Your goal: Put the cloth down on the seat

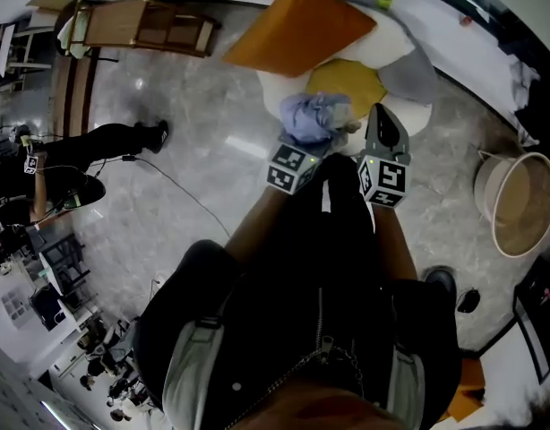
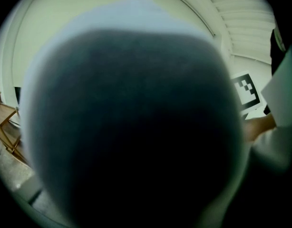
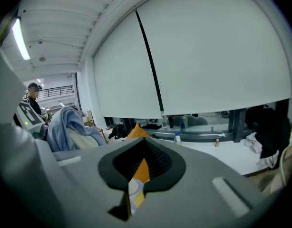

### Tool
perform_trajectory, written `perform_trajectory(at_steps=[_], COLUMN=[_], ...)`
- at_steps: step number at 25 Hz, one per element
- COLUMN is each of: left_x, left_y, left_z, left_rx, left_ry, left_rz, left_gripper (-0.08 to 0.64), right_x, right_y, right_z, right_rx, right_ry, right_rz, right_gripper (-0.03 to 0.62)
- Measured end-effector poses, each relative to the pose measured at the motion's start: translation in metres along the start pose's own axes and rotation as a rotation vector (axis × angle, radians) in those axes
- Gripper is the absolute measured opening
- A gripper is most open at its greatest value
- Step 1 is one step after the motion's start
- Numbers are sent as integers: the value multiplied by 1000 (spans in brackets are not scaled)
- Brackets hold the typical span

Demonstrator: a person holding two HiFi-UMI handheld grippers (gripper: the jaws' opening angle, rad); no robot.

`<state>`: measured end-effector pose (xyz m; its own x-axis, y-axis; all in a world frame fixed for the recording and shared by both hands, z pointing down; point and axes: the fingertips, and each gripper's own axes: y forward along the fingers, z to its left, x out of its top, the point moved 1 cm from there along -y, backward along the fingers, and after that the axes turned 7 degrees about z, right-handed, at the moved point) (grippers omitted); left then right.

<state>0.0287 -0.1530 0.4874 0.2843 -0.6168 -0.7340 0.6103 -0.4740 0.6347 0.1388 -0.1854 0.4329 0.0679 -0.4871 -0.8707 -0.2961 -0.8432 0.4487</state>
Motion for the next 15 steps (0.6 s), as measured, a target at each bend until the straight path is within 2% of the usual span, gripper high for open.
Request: perform_trajectory(at_steps=[5,15], left_x=[-4,-26], left_y=[30,98], left_z=[29,53], left_rx=[-22,-67], left_ry=[9,15], left_rz=[12,65], left_gripper=[184,184], right_x=[-11,-49], right_y=[28,67], right_z=[-7,-32], right_rx=[-19,-61], right_ry=[-12,31], right_rz=[28,85], right_gripper=[2,2])
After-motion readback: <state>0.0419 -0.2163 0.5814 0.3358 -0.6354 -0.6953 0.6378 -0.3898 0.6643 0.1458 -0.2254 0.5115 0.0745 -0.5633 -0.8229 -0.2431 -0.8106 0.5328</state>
